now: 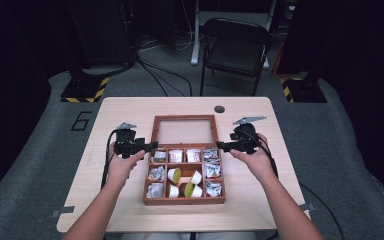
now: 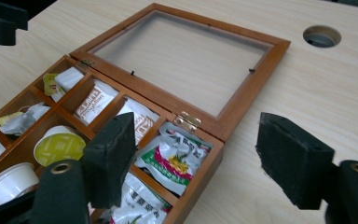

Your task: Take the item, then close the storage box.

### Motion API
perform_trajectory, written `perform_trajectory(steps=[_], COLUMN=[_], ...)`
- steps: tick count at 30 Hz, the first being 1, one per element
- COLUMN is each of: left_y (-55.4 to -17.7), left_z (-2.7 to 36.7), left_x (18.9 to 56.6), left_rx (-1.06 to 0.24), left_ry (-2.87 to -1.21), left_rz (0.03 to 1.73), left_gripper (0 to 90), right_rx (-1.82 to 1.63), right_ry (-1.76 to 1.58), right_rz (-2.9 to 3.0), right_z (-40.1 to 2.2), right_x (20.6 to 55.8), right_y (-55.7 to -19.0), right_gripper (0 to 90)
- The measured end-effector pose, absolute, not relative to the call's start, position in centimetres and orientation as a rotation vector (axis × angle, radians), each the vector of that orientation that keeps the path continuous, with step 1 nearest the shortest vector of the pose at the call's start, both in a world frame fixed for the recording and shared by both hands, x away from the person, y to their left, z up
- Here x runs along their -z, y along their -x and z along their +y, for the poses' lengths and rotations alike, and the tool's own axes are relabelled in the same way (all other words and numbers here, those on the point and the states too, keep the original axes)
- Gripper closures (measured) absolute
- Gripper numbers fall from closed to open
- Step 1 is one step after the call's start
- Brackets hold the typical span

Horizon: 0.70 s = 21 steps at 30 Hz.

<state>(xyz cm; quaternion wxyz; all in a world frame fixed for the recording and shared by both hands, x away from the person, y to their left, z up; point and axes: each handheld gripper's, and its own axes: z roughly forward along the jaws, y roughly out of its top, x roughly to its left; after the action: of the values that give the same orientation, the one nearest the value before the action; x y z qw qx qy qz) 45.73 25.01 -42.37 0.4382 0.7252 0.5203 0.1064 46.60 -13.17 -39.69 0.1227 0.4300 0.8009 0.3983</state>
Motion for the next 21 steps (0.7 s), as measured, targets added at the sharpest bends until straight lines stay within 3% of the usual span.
perform_trajectory(steps=[4,8,21], left_y=[-46.2,-46.8,-49.0], left_z=[24.8,24.5,23.6], left_x=[42.2,42.1,42.9], left_rx=[-0.269,-0.267,-0.263], left_ry=[-1.806,-1.819,-1.826], left_rz=[1.293,1.288,1.304], left_gripper=[33.5,34.6,34.4], right_rx=[-1.160,-1.157,-1.153], right_ry=[-1.246,-1.238,-1.336], right_rz=[2.341,2.340,2.338], right_z=[-12.7,-12.4,-12.1], right_x=[39.4,39.6,41.1], right_y=[-46.9,-48.0,-50.5], right_gripper=[27.5,37.3,35.9])
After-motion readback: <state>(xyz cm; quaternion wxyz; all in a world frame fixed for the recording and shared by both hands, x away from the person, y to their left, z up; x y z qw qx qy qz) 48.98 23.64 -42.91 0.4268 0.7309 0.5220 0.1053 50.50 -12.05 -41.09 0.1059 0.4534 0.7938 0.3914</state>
